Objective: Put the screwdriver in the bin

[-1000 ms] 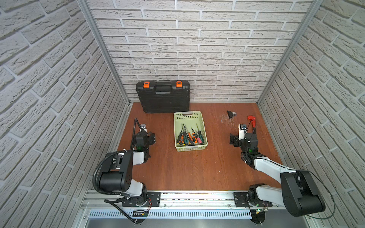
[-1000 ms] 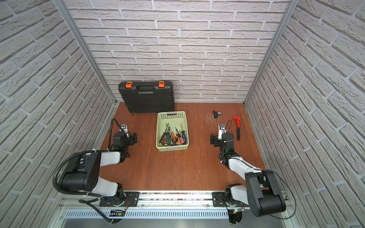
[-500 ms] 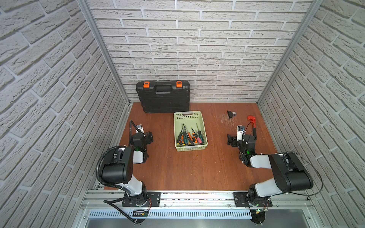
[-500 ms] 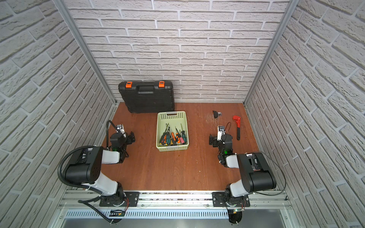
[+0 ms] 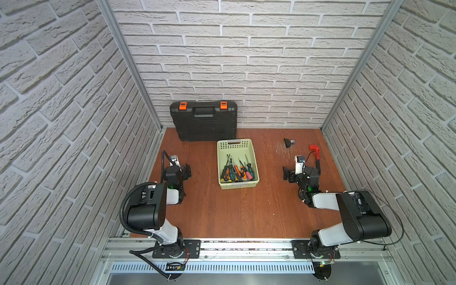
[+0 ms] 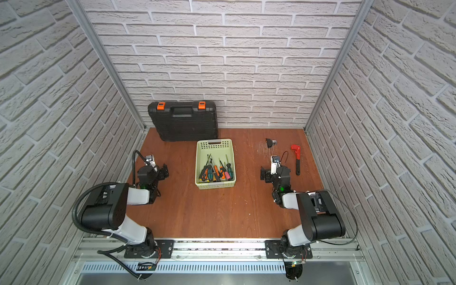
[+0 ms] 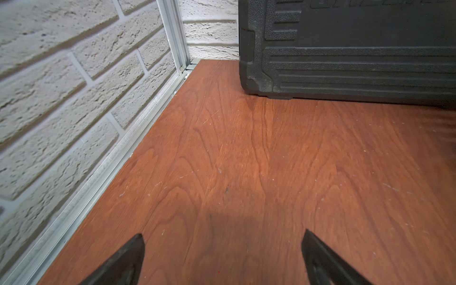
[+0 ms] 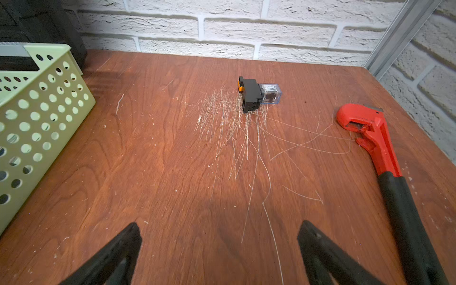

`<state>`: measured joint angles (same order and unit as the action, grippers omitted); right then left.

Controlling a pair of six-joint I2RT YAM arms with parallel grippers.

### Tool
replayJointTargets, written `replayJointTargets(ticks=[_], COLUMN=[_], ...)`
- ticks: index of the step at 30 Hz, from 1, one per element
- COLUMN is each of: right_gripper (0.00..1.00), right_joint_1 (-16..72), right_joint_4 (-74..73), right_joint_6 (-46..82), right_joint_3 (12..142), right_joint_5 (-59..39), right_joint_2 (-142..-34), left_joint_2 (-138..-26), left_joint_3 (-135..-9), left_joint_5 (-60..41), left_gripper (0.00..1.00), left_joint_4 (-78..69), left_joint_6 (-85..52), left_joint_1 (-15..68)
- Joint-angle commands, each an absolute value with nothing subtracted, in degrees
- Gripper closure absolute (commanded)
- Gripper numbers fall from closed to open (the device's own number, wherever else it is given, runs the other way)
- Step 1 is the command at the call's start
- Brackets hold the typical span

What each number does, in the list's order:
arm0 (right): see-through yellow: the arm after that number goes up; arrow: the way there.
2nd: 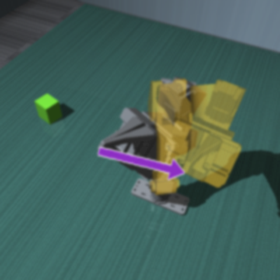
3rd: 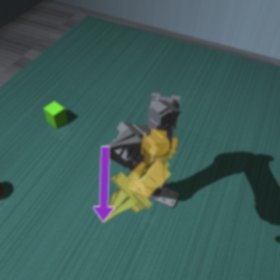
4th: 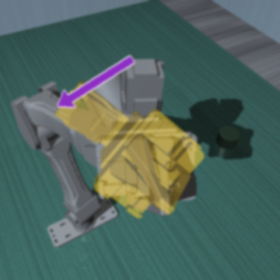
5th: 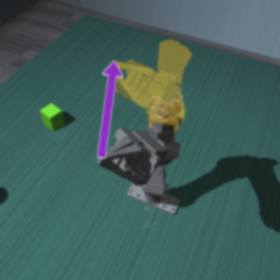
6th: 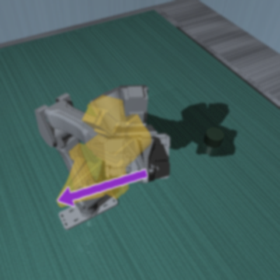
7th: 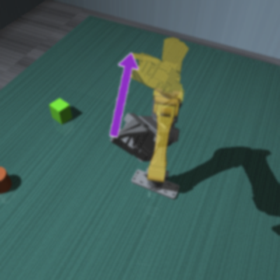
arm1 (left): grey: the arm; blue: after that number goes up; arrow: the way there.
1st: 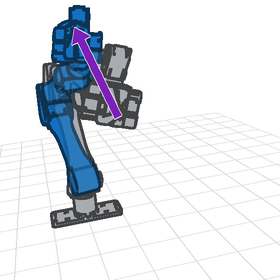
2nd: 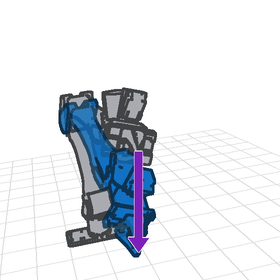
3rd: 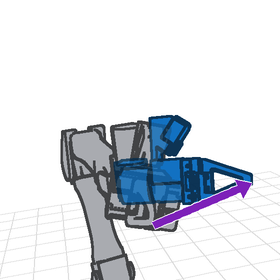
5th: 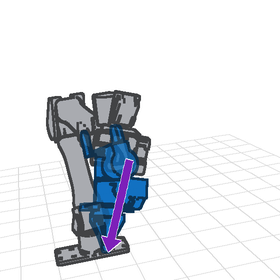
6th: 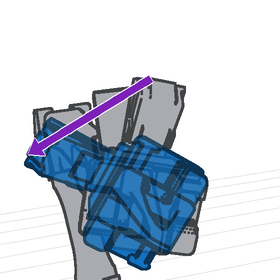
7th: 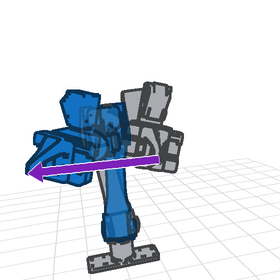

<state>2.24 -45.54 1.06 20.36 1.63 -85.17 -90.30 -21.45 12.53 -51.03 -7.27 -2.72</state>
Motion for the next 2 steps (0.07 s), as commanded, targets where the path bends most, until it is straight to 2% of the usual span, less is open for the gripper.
replayJointTargets(ticks=[1,2], right_gripper=[0.00,0.00], right_joint_1=[2.1,2.1], right_joint_4=[-46.6,-46.6], right_joint_6=[0.9,0.8], right_joint_3=[20.8,20.8], right_joint_5=[1.3,1.3], right_joint_2=[-83.9,-83.8], left_joint_2=[-90.2,-90.2], left_joint_3=[-21.3,-21.2], left_joint_5=[12.1,12.1], left_gripper=[0.02,0.02], left_joint_4=[-54.5,-54.5], left_joint_6=[-7.1,-7.2], left_joint_1=[-2.6,-2.6])
